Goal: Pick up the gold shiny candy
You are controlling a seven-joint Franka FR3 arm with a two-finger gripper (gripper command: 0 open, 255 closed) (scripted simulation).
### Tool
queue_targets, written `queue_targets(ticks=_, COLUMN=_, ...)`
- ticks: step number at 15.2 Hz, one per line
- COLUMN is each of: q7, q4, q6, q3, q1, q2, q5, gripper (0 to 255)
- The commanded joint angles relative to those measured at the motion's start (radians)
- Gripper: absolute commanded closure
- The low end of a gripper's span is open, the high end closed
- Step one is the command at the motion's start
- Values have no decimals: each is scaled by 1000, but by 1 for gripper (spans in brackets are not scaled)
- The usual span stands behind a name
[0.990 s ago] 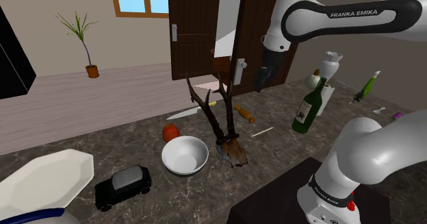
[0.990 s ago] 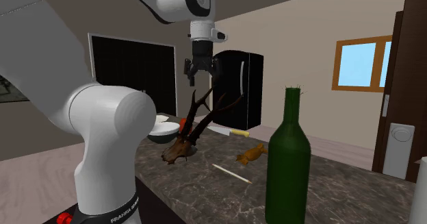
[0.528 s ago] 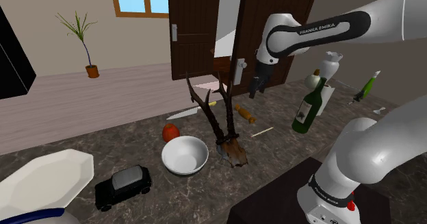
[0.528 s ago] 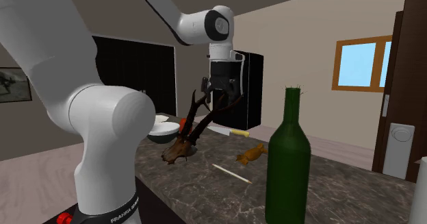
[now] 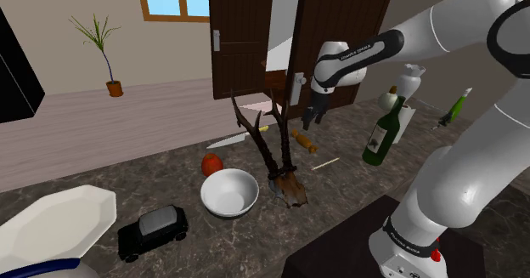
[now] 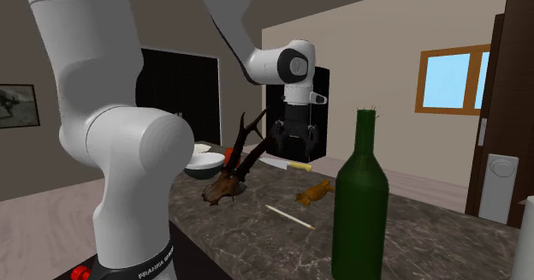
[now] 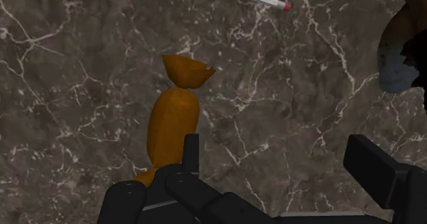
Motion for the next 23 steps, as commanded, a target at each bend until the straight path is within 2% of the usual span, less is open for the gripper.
queue_targets(ticks=1, q7=-40, q4=24, q6=46, q3=-19, q1=-1, q2=77, q5=33, gripper=0)
queue_targets(ticks=5, q7=-135, q4=91, q6=118, q3=-44, q1=-15, q2=239, q5=123, gripper=0)
queue_targets(ticks=9, q7=-232, q4=180, q6=166, q3=-40, q1=-51, q2=404, q5=224, gripper=0)
queue_targets(ticks=19, q7=-289, q4=190, q6=252, q3=-8, q1=-78, q2=511, q5=296, gripper=0)
queue_targets(ticks=20, q7=-290, q4=190, q6=253, q3=-8, q1=-79, q2=512, q5=297, gripper=255)
queue_targets(ticks=23, q7=-290, q4=190, q6=253, q3=-8, q1=-79, q2=512, q5=297, gripper=255)
